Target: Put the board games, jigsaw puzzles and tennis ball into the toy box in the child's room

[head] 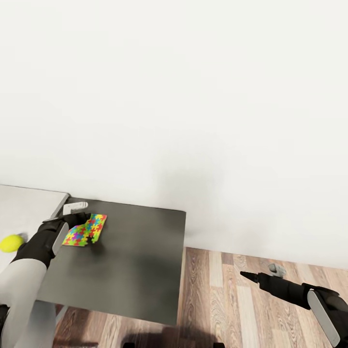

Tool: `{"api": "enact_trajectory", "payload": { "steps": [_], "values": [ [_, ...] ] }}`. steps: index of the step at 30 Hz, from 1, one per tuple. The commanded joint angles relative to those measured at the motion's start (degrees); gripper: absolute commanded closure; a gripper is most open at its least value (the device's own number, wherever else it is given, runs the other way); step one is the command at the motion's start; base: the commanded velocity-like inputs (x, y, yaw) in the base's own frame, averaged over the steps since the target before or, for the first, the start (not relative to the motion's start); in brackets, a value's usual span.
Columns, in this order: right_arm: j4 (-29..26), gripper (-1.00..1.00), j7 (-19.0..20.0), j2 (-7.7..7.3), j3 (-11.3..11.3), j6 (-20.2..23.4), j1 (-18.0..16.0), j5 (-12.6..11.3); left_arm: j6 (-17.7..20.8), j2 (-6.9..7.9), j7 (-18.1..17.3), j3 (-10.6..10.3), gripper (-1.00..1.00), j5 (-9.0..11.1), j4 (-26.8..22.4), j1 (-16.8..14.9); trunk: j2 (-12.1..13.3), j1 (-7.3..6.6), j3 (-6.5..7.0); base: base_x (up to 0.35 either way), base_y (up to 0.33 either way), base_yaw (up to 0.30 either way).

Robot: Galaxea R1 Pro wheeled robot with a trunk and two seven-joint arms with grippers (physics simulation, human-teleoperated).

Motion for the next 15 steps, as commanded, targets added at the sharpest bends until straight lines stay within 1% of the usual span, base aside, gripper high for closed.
{"api": "enact_trajectory", "payload": {
  "steps": [1,5,9,15],
  "values": [
    [-0.02,-1.00,0.08,0.00,-0.07,0.34,-0.03,-0.13,0.38,-0.02,-0.10,0.02,-1.00,0.77,4.64,0.01,-0.08,0.04,-0.09,-0.068,-0.060,0.000],
    [-0.02,-1.00,0.07,0.00,-0.07,0.34,-0.03,-0.13,0.38,-0.03,-0.13,0.04,-1.00,0.77,4.65,0.01,-0.08,0.04,-0.09,-0.134,-0.127,0.000],
    [-0.02,-1.00,0.06,0.00,-0.07,0.31,-0.03,-0.13,0.38,-0.02,-0.13,0.08,-1.00,0.82,4.65,0.01,-0.08,0.04,-0.09,-0.058,-0.049,0.000],
    [-0.02,-1.00,0.07,0.00,-0.07,0.30,-0.03,-0.13,0.38,-0.05,-0.11,0.12,-1.00,0.83,4.65,0.01,-0.08,0.04,-0.09,-0.130,-0.110,0.000]
  ]
}}
